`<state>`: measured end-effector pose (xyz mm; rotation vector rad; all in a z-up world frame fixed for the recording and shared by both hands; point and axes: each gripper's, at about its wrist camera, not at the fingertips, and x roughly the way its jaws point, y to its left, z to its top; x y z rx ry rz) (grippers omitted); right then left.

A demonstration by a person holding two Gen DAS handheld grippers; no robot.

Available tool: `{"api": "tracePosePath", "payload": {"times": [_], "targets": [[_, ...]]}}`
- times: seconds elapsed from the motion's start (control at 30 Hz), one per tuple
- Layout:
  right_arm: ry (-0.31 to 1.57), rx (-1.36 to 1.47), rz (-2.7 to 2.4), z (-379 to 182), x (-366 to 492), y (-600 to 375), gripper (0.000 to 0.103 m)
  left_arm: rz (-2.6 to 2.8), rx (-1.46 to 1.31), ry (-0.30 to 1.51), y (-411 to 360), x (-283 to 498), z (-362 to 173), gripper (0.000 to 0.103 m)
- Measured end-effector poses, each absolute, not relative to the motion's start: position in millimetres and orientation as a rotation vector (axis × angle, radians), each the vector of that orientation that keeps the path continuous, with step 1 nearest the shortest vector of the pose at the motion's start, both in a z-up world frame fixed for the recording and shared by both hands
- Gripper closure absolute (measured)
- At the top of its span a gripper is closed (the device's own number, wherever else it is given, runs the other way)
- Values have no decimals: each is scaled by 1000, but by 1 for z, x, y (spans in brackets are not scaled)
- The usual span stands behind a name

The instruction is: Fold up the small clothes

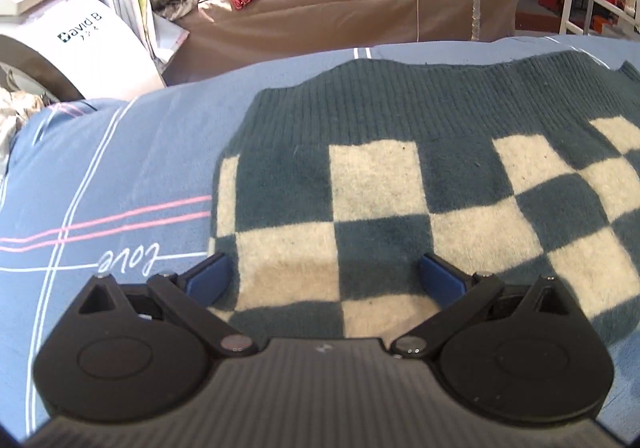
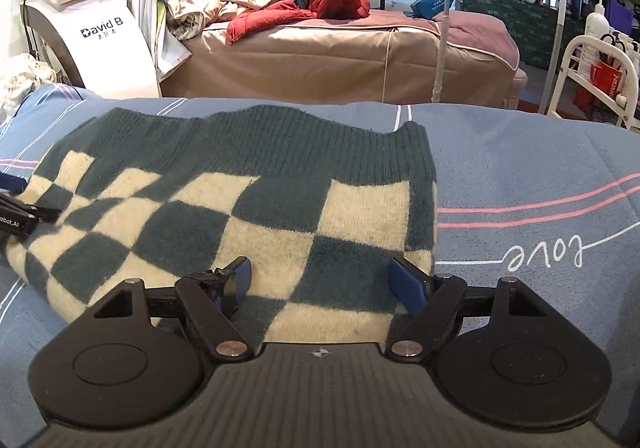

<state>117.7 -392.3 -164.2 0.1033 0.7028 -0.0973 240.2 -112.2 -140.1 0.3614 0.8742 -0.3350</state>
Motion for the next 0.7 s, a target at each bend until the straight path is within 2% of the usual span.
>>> {"api": "tracePosePath", "payload": {"times": [0.2,0.37,0.63,0.7], "targets": [[698,110,-61,-149,112,-398,0,-310,382,830,-110,227,-122,0],[627,84,-132,-123,90,-410,0,-522,383,684,-136,157,-86,0],[657,456,-193,-119,83,-467,0,-868,564,555,-243,46,-99,0],[688,559,-164,-123,89,-475,0,-877,624,534,-270,32,-111,5]]}}
